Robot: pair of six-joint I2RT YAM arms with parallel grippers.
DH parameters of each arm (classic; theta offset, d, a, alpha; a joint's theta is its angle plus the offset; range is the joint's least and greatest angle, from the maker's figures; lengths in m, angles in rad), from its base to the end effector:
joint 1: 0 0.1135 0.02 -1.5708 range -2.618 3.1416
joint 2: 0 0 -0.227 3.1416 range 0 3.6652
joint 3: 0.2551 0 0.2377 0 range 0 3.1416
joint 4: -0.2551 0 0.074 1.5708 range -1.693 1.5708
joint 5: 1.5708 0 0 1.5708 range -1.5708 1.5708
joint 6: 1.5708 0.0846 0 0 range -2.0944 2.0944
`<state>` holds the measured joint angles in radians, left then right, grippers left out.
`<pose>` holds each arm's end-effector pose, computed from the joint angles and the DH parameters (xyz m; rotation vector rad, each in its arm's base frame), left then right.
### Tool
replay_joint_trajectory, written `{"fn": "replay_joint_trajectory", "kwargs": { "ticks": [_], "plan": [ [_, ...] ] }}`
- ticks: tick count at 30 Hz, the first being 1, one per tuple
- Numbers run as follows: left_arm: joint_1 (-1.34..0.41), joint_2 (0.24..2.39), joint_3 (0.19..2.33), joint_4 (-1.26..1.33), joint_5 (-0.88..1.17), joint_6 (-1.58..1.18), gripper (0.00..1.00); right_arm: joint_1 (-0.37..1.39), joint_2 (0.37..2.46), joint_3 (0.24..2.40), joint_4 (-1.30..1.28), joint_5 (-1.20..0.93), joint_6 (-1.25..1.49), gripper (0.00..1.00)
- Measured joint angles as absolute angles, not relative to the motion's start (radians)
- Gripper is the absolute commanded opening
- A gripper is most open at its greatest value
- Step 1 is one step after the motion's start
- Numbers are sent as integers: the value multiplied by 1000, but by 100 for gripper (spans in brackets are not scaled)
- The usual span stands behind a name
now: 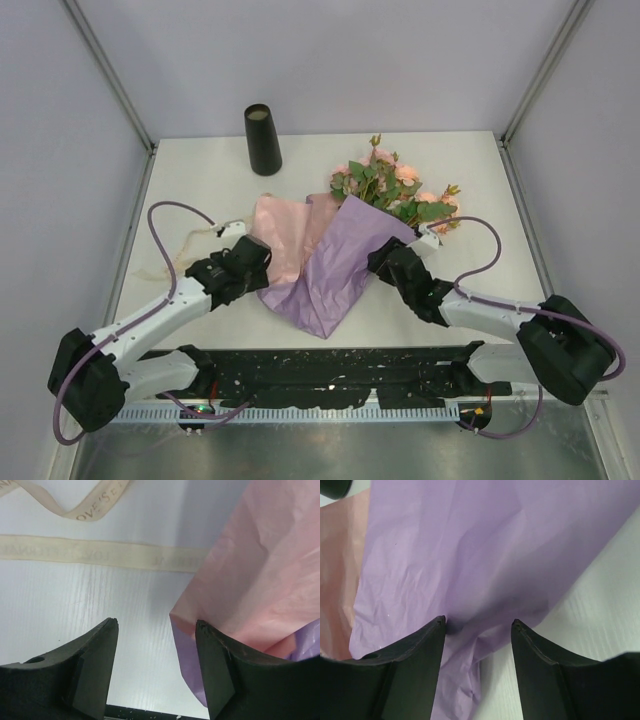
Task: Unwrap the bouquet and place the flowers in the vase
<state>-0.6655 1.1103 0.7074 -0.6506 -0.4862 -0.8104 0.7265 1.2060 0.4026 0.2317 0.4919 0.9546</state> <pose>0.2036 -0.1096 0.1525 -0.3366 2.4240 0.0134 0.2260 0.1474 0.1213 0.5216 2.0410 0.4991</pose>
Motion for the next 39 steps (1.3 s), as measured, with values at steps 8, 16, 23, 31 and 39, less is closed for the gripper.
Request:
{"fn": "replay_joint_trajectory", "kwargs": {
  "ticks": [8,16,23,31,39],
  "plan": [
    [-664,994,810,-682,-432,-698,71,633,1338,443,314,439,940,58],
    [-681,985,802,-505,-123,-636,73,577,1501,587,329,424,912,56],
    [-685,1224,866,-522,-166,-616,74,529,1658,757,315,390,878,53],
    [-673,1341,960,-685,-385,-634,73,474,1795,961,223,345,781,52],
    [-493,1124,959,-696,-318,-642,74,487,1654,1062,-49,369,684,57]
  ]
}}
